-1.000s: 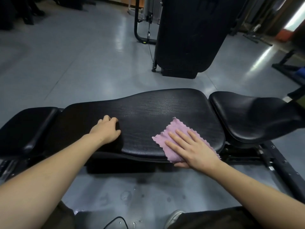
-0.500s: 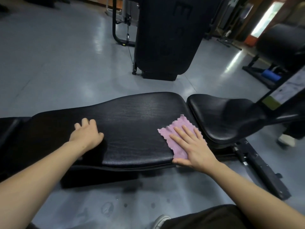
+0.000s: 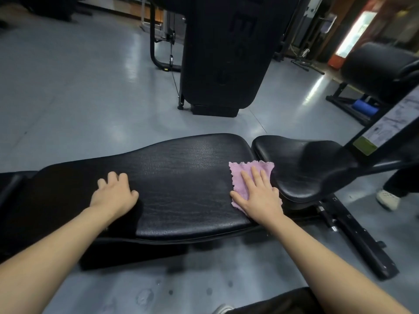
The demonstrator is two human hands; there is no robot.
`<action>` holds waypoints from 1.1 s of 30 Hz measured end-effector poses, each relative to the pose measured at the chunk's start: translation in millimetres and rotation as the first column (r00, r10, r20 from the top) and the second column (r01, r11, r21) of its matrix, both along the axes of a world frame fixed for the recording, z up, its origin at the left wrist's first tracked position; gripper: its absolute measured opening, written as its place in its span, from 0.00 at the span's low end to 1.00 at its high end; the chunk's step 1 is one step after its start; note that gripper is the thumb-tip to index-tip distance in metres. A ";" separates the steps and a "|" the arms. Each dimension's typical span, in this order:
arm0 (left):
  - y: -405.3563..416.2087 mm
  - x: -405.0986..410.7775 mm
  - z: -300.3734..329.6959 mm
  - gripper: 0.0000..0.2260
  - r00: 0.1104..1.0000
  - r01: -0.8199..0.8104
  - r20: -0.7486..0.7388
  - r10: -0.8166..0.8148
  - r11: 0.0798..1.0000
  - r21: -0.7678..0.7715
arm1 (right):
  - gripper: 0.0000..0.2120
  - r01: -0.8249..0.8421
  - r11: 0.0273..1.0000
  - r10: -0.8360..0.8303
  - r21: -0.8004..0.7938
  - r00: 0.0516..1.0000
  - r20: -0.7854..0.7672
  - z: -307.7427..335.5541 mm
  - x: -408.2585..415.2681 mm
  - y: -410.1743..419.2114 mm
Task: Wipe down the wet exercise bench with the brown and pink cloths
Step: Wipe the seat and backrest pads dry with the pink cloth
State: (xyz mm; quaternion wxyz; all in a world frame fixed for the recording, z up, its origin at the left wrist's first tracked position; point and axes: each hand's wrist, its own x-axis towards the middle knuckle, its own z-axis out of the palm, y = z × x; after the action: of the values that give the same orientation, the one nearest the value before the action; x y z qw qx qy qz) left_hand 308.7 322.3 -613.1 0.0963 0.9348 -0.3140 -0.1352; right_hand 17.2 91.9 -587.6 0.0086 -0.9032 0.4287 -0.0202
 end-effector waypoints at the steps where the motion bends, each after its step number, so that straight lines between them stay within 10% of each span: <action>1: -0.6 -0.8 -0.2 0.19 1.000 -0.003 0.006 0.003 1.000 0.002 | 0.38 0.005 1.000 -0.005 -0.001 1.000 -0.012 0.7 2.4 -1.6; 33: -4.8 -1.1 -31.9 0.14 0.921 0.154 0.371 -0.117 0.985 -0.072 | 0.34 0.169 0.981 -0.172 0.091 0.985 0.023 21.3 146.2 -113.1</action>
State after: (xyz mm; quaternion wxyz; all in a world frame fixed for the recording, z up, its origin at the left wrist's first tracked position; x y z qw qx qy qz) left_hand 307.6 317.5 -645.0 0.0729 0.9136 -0.3968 0.0507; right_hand 163.4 -21.2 -566.3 0.0537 -0.8615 0.5047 -0.0156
